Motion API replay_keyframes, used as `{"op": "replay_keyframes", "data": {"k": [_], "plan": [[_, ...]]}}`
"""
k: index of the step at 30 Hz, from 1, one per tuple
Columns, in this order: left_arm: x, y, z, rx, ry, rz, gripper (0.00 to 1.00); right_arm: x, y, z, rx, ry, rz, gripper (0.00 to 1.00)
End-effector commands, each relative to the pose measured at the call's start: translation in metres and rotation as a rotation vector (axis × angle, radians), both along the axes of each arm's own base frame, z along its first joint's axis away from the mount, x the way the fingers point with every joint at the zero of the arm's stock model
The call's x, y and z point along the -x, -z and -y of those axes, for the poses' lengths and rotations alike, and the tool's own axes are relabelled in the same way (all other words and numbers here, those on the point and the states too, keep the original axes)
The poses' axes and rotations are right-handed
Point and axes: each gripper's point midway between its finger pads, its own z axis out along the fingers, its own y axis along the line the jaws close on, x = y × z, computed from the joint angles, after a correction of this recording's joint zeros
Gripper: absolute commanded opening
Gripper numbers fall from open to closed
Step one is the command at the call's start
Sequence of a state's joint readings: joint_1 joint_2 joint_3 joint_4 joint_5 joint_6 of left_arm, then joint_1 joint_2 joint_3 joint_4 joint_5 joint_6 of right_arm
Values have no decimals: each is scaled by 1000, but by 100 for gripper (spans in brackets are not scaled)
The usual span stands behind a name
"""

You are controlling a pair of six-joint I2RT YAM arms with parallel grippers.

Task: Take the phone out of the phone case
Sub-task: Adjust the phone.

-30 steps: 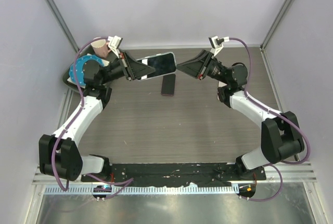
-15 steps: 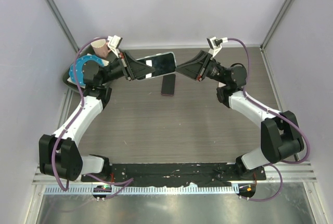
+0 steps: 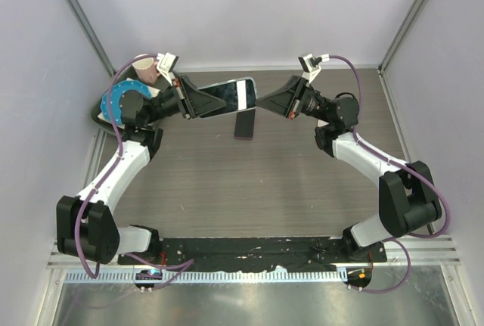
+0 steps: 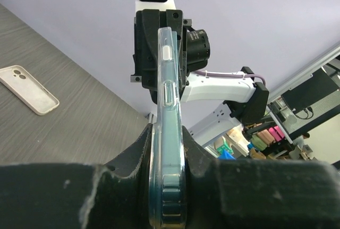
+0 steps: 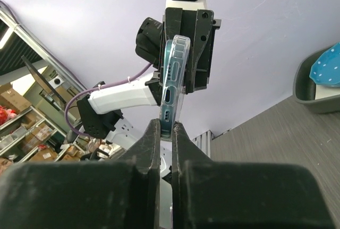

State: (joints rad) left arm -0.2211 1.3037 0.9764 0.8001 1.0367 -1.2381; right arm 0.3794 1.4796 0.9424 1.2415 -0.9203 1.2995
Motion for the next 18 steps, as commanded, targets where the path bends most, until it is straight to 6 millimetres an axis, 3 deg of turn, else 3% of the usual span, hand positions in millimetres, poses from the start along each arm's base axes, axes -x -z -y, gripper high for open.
{"op": "replay_keyframes", "data": {"k": [1,10,13,18], "plan": [[-14,6,-4,2,-83,17,0,85,-76,21,-153,-91,465,1],[-41,61,-6,-89,-196,-159,0,127,-106,13,-162,-183,634,1],[-43,72,-7,-106,-205,-175,0,139,-116,14,-191,-218,675,1],[-38,84,-2,-117,-164,-196,0,151,-114,14,-175,-263,714,1]]}}
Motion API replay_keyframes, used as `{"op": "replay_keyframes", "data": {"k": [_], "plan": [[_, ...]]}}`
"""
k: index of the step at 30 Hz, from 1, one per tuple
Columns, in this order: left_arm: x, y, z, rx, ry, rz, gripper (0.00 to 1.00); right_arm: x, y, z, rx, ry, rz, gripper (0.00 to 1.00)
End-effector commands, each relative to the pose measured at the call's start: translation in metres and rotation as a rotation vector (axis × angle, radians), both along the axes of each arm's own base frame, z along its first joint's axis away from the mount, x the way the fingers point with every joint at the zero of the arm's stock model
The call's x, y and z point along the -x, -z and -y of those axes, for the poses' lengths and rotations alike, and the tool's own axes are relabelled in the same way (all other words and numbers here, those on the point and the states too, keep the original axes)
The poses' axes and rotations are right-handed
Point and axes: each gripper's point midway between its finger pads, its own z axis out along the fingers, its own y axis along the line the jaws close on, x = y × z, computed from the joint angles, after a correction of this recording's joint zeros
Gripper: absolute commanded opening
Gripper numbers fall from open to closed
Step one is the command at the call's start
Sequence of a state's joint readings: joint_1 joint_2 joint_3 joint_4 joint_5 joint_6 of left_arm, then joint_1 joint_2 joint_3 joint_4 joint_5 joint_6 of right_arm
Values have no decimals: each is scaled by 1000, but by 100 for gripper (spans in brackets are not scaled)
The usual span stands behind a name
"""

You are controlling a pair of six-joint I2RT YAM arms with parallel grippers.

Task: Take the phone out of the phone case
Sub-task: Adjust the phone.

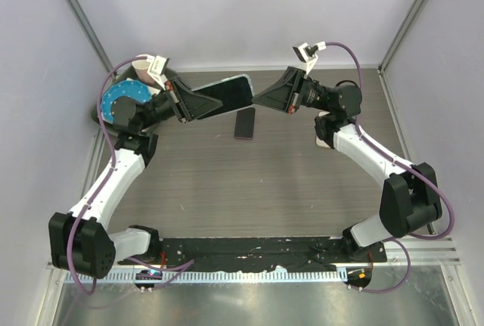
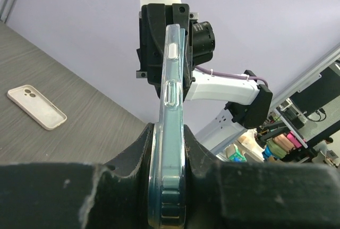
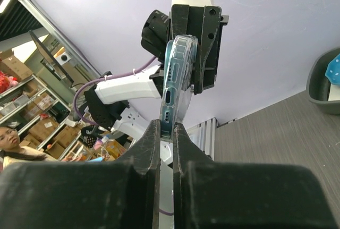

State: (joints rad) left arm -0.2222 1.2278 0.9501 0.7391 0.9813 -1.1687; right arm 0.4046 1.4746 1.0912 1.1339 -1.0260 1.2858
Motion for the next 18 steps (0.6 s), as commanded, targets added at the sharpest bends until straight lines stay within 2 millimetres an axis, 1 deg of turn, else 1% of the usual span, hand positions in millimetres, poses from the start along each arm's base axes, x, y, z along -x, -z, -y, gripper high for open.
{"op": "replay_keyframes", "data": {"k": [1,3,4,6,7,8,9,10,12,14,18], "plan": [[-44,93,5,-107,-94,-247,0,136,-82,25,-242,-191,626,1],[-35,90,8,-107,-45,-227,0,139,-78,26,-232,-194,630,1],[-30,82,11,-88,-19,-196,0,141,-74,27,-221,-197,628,1],[-13,69,15,-73,65,-160,0,145,-69,27,-214,-201,645,1],[-1,51,19,-49,118,-108,0,148,-64,27,-195,-212,662,1],[14,42,21,-55,177,-77,0,153,-63,28,-195,-216,680,1],[23,36,23,-59,214,-55,0,156,-63,29,-192,-219,690,1],[35,25,28,-60,260,-15,0,158,-62,29,-189,-223,700,1],[55,15,30,-74,340,8,0,166,-60,31,-178,-239,726,1],[64,10,31,-76,375,15,0,169,-59,32,-172,-245,742,1],[68,8,32,-74,391,17,0,177,-58,34,-158,-265,775,1]]}}
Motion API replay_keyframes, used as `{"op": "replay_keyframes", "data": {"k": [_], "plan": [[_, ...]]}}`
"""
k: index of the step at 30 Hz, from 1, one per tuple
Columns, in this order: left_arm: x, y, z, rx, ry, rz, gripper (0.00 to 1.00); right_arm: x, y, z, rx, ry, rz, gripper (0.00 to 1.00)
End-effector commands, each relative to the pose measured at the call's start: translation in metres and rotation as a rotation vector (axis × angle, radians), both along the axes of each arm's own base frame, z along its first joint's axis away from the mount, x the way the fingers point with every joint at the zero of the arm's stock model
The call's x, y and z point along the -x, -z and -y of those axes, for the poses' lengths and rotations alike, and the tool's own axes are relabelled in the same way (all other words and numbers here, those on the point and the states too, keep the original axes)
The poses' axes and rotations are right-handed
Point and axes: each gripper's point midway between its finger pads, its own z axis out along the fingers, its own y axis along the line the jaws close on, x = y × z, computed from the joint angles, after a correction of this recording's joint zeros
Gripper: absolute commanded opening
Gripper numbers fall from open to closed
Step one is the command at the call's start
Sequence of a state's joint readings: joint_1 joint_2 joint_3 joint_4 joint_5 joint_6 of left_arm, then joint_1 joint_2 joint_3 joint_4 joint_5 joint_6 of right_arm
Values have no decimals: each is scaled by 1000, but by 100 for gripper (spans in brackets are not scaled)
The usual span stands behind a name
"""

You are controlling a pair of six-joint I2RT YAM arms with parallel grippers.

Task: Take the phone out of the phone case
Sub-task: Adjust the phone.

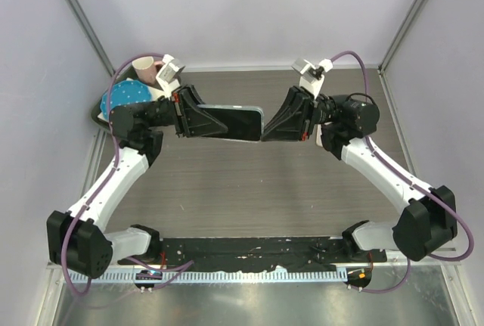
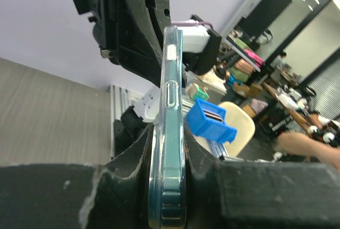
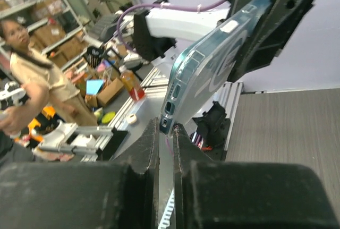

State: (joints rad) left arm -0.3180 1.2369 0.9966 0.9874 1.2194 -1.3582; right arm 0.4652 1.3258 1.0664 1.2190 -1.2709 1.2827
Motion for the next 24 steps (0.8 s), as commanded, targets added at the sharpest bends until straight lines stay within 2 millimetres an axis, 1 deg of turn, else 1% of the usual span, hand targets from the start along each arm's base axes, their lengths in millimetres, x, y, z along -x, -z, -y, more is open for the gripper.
{"op": "replay_keyframes", "data": {"k": [1,7,11,14,21,23,24], "plan": [[-10,29,13,-63,48,-101,0,86,-49,21,-272,-109,488,1],[-10,31,16,-64,57,-117,0,95,-57,26,-268,-122,539,1],[-10,31,18,-63,62,-118,0,95,-56,25,-265,-130,538,1],[-8,31,21,-63,73,-121,0,92,-53,21,-260,-139,531,1],[-5,33,26,-62,99,-124,0,90,-59,11,-288,-165,502,1],[-5,30,26,-51,93,-110,0,88,-62,10,-301,-157,499,1],[-5,27,26,-43,85,-98,0,84,-62,10,-298,-148,477,1]]}}
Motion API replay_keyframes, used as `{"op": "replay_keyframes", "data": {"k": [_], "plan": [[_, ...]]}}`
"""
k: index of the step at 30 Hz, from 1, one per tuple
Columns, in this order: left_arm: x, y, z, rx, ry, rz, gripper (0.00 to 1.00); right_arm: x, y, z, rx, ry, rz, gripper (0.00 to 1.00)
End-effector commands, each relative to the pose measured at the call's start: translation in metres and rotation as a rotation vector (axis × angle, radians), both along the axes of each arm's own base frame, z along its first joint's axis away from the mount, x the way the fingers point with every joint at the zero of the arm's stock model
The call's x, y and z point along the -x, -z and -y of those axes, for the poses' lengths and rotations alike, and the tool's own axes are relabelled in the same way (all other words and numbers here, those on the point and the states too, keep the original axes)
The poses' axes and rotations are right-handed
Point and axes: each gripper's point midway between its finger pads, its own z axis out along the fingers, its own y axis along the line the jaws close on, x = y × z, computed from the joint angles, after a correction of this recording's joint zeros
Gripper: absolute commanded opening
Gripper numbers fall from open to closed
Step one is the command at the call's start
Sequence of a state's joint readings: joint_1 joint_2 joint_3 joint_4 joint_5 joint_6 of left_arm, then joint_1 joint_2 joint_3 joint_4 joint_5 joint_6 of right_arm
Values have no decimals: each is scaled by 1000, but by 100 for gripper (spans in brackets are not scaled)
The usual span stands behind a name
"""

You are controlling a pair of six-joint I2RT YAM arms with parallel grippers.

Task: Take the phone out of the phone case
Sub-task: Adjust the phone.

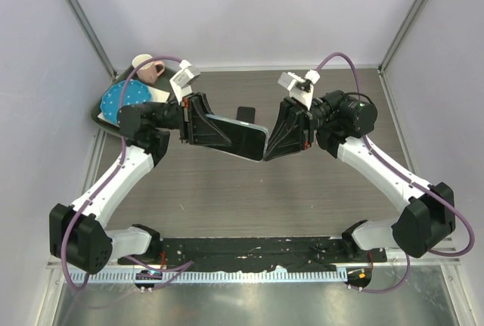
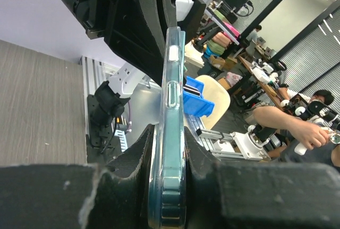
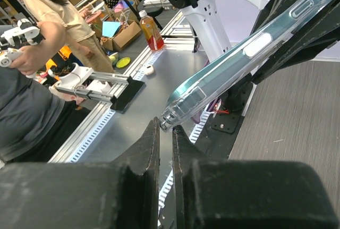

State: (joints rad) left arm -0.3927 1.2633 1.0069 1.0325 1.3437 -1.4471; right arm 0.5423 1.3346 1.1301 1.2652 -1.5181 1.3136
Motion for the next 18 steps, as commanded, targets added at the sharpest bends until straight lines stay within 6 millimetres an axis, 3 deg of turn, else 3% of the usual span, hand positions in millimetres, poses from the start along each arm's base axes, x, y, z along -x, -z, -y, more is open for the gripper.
{"op": "replay_keyframes", "data": {"k": [1,3,4,5,7,9,11,12,14,16,17,18], "plan": [[-38,10,15,43,-112,-56,0,32,-79,7,-466,27,266,2],[-44,10,12,43,-137,-29,0,20,-76,7,-423,63,220,14],[-46,10,10,38,-153,-24,0,9,-75,9,-408,102,215,25],[-54,17,9,5,-179,-74,0,6,-73,10,-396,116,211,42],[-66,22,7,8,-248,-39,0,2,-66,11,-385,150,207,52],[-81,27,1,22,-321,-65,0,-11,-57,6,-359,202,121,55],[-94,24,-4,60,-387,-66,0,-24,-58,3,-370,270,141,57],[-100,24,-5,63,-407,-77,0,-43,-50,-3,-292,326,35,58],[-108,19,-8,60,-420,-83,0,-76,-52,-5,-305,481,113,58],[-110,15,-9,46,-420,-69,0,-117,-37,-6,-159,695,51,60],[-109,11,-9,44,-419,-66,0,-128,-21,-6,-87,740,72,60],[-107,10,-9,47,-413,-59,0,-131,-26,-4,-98,756,81,61]]}}
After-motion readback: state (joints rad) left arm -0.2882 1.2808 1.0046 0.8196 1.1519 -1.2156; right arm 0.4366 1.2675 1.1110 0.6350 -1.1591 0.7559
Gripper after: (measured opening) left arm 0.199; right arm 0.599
